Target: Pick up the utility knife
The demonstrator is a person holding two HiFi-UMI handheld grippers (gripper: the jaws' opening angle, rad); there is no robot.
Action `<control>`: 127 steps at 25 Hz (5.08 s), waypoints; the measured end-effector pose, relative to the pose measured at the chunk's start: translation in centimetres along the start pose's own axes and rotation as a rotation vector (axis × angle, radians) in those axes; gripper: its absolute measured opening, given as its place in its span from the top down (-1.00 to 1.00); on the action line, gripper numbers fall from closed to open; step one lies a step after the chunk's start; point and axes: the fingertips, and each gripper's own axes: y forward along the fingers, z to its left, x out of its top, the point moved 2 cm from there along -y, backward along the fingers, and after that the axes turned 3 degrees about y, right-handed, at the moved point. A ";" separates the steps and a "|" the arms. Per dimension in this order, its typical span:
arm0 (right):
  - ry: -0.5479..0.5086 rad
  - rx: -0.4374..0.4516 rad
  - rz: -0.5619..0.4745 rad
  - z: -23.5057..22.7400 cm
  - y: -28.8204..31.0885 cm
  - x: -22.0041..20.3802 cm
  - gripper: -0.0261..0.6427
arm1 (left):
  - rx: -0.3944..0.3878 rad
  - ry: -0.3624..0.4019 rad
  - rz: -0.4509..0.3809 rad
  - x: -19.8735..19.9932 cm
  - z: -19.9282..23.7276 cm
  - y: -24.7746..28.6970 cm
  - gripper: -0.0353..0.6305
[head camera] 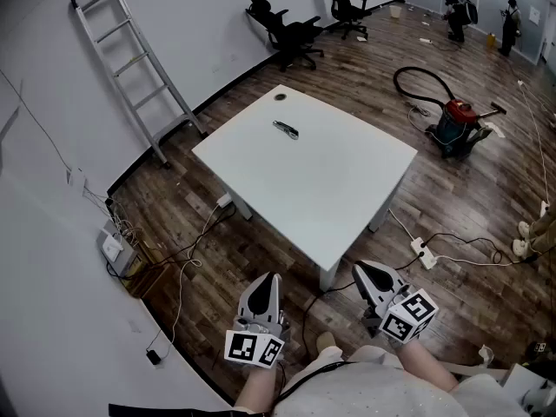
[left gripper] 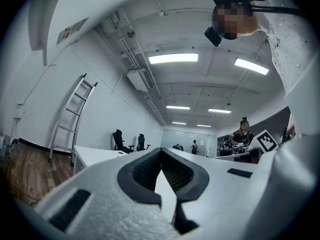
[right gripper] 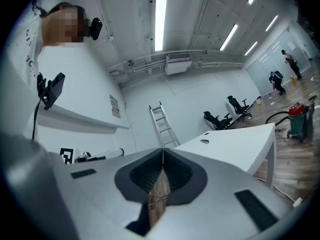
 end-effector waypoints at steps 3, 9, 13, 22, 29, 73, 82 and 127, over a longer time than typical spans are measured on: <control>0.006 -0.019 0.000 -0.9 1.4 0.2 0.89 | 0.005 -0.008 0.004 -0.3 1.2 1.1 0.87; 0.010 -0.031 0.011 -3.4 3.5 0.3 0.89 | 0.015 -0.029 0.031 -2.0 2.8 3.2 0.87; 0.012 0.019 0.023 -4.6 6.6 0.9 0.89 | 0.042 -0.013 0.019 -1.5 4.5 5.4 0.87; -0.001 0.192 0.032 -5.1 18.0 3.4 0.89 | 0.151 0.052 -0.020 1.9 11.2 10.1 0.87; 0.008 0.228 0.042 -8.3 21.8 4.2 0.89 | 0.163 0.060 -0.034 1.4 12.2 14.4 0.87; -0.213 0.053 0.478 -30.0 50.1 1.6 0.89 | -0.014 -0.041 0.052 -8.0 23.6 35.7 0.87; -0.289 0.037 0.676 -33.8 56.5 -1.3 0.48 | -0.045 -0.010 0.075 -9.6 26.0 38.2 0.87; -0.451 0.113 1.082 -33.3 60.8 -4.7 0.53 | -0.046 -0.068 0.034 -11.0 30.4 42.0 0.87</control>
